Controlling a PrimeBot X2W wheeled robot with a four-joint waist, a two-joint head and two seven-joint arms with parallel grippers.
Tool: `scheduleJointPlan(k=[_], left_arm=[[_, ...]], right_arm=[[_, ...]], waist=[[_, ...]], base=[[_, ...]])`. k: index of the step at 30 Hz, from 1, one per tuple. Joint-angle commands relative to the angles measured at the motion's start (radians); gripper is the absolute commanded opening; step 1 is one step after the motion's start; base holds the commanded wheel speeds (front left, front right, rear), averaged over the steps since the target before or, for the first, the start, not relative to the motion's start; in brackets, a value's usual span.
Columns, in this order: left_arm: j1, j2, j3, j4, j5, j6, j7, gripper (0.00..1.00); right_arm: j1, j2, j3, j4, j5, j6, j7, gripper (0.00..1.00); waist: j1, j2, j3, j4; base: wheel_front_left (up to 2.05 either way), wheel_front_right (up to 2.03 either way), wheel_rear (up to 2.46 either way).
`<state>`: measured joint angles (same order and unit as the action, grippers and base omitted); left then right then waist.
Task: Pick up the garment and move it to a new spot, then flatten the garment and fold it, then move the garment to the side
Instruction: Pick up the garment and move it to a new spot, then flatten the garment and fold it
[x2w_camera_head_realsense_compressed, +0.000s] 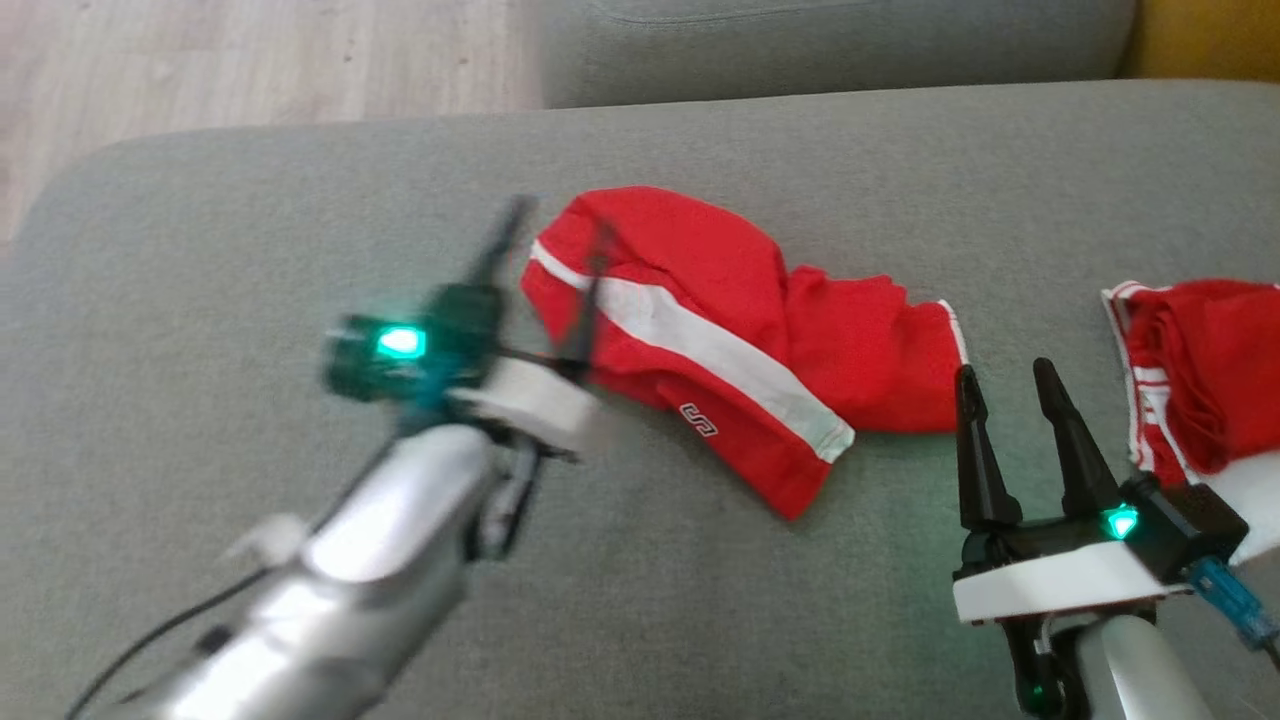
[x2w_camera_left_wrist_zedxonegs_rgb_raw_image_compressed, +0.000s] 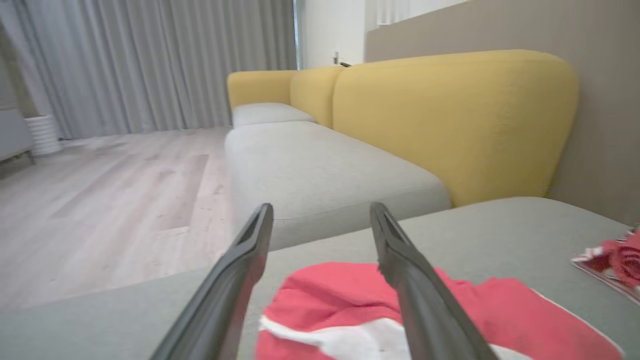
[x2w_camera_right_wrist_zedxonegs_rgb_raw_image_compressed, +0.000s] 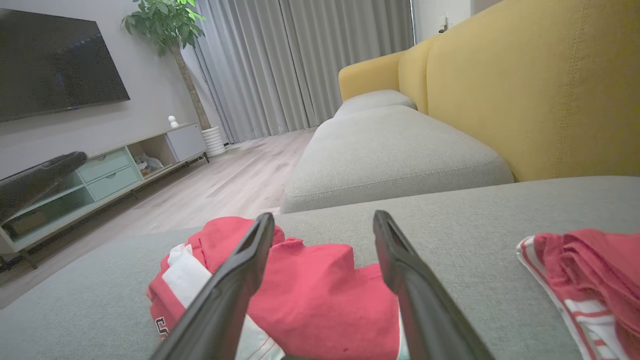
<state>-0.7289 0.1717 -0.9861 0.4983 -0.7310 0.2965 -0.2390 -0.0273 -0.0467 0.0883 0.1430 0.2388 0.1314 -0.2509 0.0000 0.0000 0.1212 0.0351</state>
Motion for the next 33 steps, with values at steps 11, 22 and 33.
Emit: scheduleJointPlan(k=[11,22,33], left_arm=[[0.397,0.135,0.315,-0.333,0.121,0.066,-0.022,1.0],[0.513,0.004,0.46,-0.334,0.25,-0.049,-0.023,1.0],[0.519,-0.068,0.538,-0.284,0.325,-0.132,-0.023,1.0]], right_arm=[[0.021,-0.004,0.0,-0.032,-0.022,-0.001,-0.011,1.0],[0.012,-0.004,-0.013,-0.014,-0.049,-0.001,-0.003,1.0],[-0.069,-0.063,0.082,0.108,-0.014,-0.001,0.109,1.0]], waist=[[0.0,0.0,-0.028,0.079],[0.0,0.0,-0.015,0.124],[0.0,0.0,0.022,0.155]], base=[[0.0,0.0,0.0],[0.0,0.0,0.0],[0.0,0.0,0.0]])
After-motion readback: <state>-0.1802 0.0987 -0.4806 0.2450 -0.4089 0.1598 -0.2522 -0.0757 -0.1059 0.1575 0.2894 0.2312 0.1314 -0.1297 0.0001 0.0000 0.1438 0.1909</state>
